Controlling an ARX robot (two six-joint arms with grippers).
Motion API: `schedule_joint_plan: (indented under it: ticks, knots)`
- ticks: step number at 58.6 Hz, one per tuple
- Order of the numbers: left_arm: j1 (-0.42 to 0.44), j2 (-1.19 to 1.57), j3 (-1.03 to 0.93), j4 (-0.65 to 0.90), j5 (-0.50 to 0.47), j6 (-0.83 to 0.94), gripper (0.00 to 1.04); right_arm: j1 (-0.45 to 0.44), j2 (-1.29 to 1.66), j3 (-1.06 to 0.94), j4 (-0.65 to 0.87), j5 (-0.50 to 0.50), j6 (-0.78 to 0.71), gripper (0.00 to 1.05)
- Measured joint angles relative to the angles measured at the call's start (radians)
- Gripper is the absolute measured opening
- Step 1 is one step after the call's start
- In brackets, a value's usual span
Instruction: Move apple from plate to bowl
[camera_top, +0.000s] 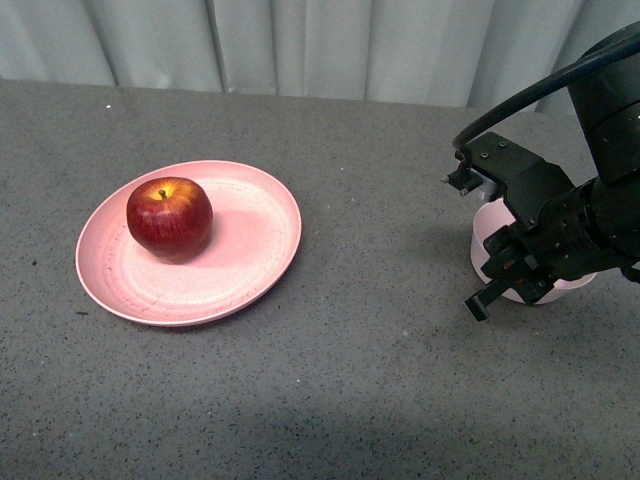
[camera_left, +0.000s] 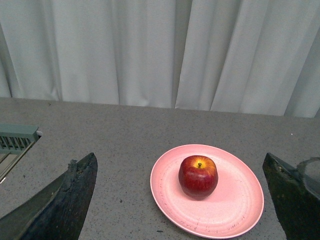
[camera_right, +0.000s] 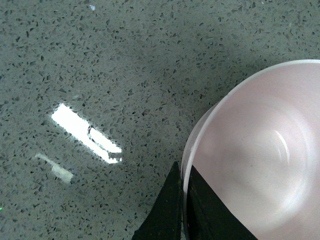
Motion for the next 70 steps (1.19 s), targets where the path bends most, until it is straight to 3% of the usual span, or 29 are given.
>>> schedule_joint_plan:
  ticks: [31, 42, 70]
  knots:
    - [0.0, 0.0, 0.0, 0.0, 0.0, 0.0, 0.98, 0.192, 0.005, 0.14, -0.062, -0.107, 0.031, 0.01]
    - [0.0, 0.0, 0.0, 0.0, 0.0, 0.0, 0.98, 0.211, 0.059, 0.19, -0.065, -0.144, 0.062, 0.01]
    - [0.0, 0.0, 0.0, 0.0, 0.0, 0.0, 0.98, 0.259, 0.158, 0.298, -0.098, -0.122, 0.112, 0.01]
